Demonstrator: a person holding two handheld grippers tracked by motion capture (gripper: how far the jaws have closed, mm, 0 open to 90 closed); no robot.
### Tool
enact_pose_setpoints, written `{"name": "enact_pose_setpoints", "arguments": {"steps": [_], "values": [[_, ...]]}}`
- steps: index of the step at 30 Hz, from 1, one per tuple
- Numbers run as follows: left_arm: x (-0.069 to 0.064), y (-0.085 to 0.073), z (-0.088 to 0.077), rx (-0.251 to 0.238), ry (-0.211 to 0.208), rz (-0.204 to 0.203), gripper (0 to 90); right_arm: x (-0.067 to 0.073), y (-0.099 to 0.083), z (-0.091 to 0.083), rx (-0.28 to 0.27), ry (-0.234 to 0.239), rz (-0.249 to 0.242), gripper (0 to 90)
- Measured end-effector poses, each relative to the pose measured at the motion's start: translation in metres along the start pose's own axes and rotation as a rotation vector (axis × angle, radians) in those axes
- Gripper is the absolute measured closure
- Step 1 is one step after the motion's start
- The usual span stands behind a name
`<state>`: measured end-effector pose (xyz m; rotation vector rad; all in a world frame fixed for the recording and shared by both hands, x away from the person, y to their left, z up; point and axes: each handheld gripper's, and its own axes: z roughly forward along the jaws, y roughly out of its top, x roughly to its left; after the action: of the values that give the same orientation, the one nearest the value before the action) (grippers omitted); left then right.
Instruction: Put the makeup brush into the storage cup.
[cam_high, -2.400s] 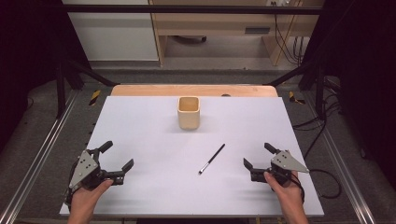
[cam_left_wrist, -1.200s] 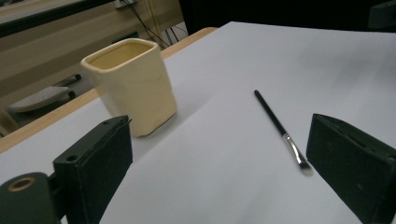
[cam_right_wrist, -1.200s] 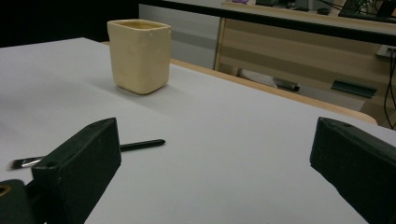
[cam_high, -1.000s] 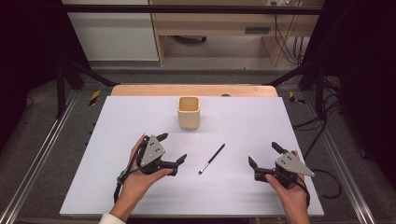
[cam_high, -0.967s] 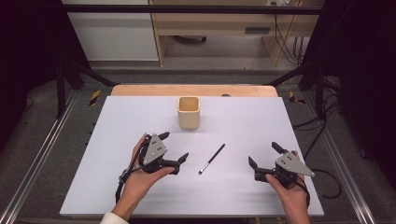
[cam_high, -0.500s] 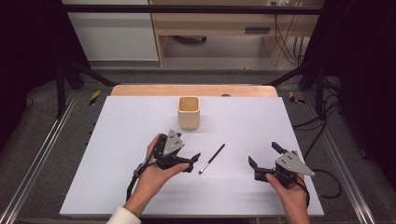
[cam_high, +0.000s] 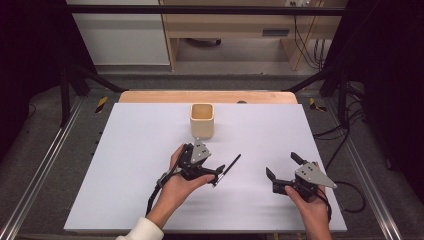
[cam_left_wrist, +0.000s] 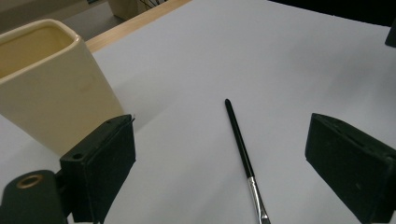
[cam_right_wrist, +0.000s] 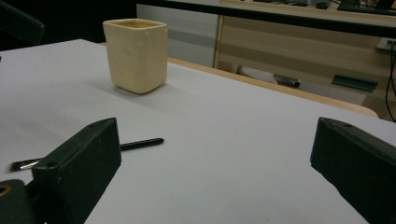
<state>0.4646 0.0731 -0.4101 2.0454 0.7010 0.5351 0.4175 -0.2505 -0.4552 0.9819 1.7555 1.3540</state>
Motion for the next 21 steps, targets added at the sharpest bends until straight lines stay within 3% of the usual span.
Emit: {"name": "enact_pose_setpoints", "arguments": {"steps": [13, 21], "values": [[-0.014, 0.002, 0.020, 0.035, -0.013, -0.005, 8.0, -0.001, 0.001, 0.000, -0.005, -0.003, -0.005, 2.1], [-0.013, 0.001, 0.029, 0.065, -0.007, -0.013, 9.3, 0.005, 0.000, 0.003, 0.009, 0.015, -0.019, 2.4]]}}
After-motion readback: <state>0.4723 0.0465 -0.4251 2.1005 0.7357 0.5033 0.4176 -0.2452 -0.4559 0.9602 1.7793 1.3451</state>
